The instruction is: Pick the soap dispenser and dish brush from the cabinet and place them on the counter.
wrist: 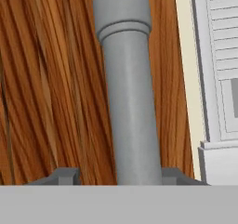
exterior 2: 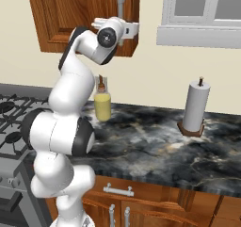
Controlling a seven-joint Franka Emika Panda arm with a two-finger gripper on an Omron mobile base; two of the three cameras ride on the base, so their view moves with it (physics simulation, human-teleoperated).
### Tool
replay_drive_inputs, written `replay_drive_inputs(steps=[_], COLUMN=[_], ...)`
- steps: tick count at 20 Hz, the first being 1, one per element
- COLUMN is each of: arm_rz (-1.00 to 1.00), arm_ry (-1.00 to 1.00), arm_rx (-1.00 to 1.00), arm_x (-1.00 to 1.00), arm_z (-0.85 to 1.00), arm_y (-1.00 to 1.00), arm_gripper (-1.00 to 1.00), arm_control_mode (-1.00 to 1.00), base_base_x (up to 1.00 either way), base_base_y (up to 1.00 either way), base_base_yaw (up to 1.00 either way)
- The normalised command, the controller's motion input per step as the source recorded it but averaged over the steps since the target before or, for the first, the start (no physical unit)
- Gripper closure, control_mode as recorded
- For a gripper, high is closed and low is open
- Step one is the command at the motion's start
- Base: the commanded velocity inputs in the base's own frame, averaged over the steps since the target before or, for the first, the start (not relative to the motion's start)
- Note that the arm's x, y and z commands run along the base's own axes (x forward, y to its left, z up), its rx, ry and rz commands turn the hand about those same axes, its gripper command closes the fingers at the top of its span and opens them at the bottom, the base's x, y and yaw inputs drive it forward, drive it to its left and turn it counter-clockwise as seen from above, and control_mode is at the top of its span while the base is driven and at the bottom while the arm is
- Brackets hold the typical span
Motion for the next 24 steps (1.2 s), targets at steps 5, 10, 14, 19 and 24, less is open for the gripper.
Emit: replay_drive_inputs(steps=[5,10,14,19,24], arm_rz=[-0.03,-0.09,-0.12,-0.12,-0.11], arm_ry=[0.04,0.08,0.10,0.11,0.10], arm_rx=[0.00,0.00,0.00,-0.01,-0.01], arm_x=[-0.01,-0.11,-0.15,-0.16,-0.13], arm_z=[0.00,0.00,0.00,0.00,0.00], arm_y=[0.23,0.24,0.28,0.33,0.33], arm_gripper=[1.00,1.00,1.00,1.00,1.00], arm_control_mode=[-1.00,-1.00,-1.00,-1.00,-1.00], base_base_x=[0.00,0.00,0.00,0.00,0.00], base_base_y=[0.00,0.00,0.00,0.00,0.00], base_base_yaw=[0.00,0.00,0.00,0.00,0.00])
